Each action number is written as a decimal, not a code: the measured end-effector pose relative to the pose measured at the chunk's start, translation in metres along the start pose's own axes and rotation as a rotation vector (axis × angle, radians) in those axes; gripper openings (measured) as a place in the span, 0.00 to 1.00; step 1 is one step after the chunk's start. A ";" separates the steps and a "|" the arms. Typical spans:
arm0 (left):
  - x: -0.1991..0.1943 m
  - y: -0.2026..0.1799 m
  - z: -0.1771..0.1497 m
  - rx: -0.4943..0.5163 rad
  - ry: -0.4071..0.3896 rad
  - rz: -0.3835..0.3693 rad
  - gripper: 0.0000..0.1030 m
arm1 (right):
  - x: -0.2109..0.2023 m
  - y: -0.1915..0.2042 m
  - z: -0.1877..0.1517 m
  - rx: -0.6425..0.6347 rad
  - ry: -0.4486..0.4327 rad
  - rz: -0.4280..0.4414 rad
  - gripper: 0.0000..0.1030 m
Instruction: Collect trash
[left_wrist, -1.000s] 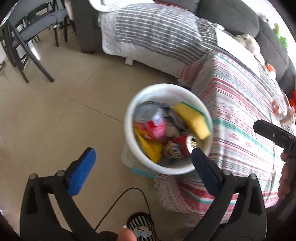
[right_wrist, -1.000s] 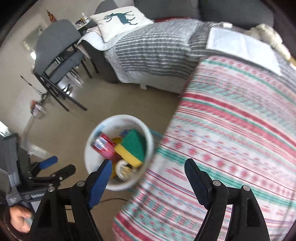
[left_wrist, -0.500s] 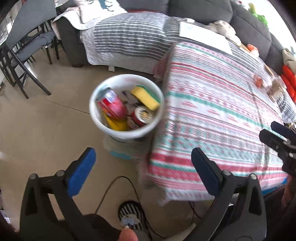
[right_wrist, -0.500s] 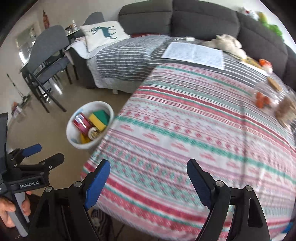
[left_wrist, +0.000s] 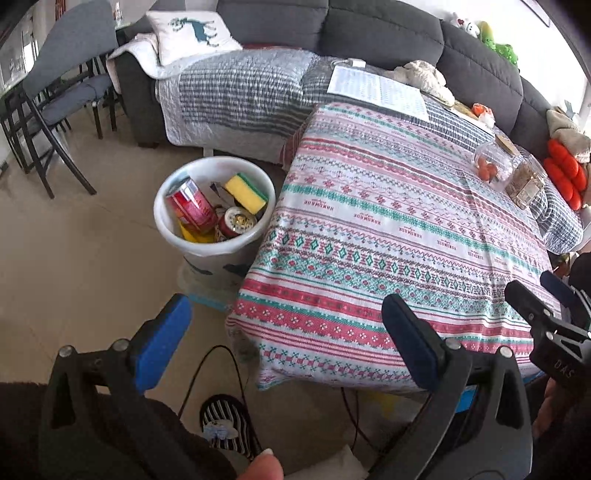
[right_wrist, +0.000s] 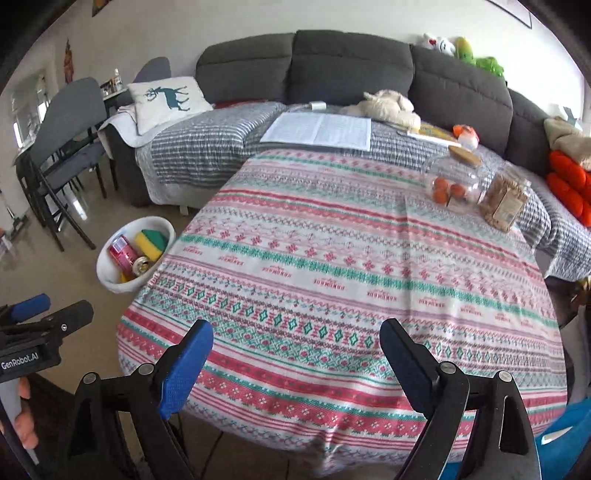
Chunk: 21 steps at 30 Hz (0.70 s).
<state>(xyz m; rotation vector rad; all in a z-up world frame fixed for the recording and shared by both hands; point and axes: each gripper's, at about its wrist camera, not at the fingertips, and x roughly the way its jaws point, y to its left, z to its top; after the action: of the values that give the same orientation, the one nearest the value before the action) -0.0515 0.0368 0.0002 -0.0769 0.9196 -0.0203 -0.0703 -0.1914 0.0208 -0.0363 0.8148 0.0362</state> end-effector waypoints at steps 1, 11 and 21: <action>-0.001 -0.002 -0.002 0.000 -0.009 0.004 0.99 | 0.000 0.001 0.000 0.000 -0.004 0.004 0.90; 0.000 -0.012 -0.005 0.038 -0.031 0.022 0.99 | 0.009 0.007 0.000 0.001 0.012 0.035 0.90; -0.001 -0.012 -0.007 0.048 -0.034 0.022 0.99 | 0.010 0.016 0.000 -0.021 0.000 0.028 0.90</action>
<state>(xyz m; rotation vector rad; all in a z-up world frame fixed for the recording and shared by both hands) -0.0575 0.0243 -0.0017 -0.0228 0.8856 -0.0209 -0.0644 -0.1755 0.0135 -0.0447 0.8145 0.0707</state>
